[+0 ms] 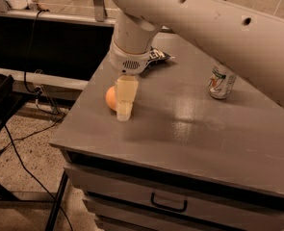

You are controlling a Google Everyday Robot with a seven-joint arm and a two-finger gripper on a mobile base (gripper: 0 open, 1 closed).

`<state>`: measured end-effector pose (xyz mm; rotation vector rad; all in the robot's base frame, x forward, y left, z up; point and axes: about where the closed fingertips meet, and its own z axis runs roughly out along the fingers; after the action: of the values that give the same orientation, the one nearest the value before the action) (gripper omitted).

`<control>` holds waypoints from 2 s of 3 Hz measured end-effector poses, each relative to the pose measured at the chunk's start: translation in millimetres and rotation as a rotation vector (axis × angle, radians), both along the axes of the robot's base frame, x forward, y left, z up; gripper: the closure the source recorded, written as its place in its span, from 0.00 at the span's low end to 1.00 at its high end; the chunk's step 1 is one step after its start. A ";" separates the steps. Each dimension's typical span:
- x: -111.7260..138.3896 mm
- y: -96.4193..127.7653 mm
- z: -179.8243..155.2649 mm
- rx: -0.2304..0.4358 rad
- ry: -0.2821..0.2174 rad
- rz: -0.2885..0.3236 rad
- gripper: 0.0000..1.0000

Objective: Pick orange

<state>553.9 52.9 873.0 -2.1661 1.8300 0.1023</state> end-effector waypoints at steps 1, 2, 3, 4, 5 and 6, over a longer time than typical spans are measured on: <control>0.1 1.6 -5.0 0.012 0.040 0.011 0.00; 2.3 0.9 -25.9 0.035 0.155 0.014 0.00; 2.2 1.7 -31.8 0.039 0.179 0.015 0.00; 2.5 3.1 -32.9 0.040 0.179 0.017 0.16; 2.7 4.2 -34.0 0.040 0.179 0.018 0.39; 0.7 4.8 -25.4 0.080 0.180 0.028 0.70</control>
Offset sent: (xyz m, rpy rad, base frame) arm 0.0055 -0.0011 -0.0547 0.0651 0.3259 0.0152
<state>554.6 57.7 847.6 -2.1897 1.8548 0.3816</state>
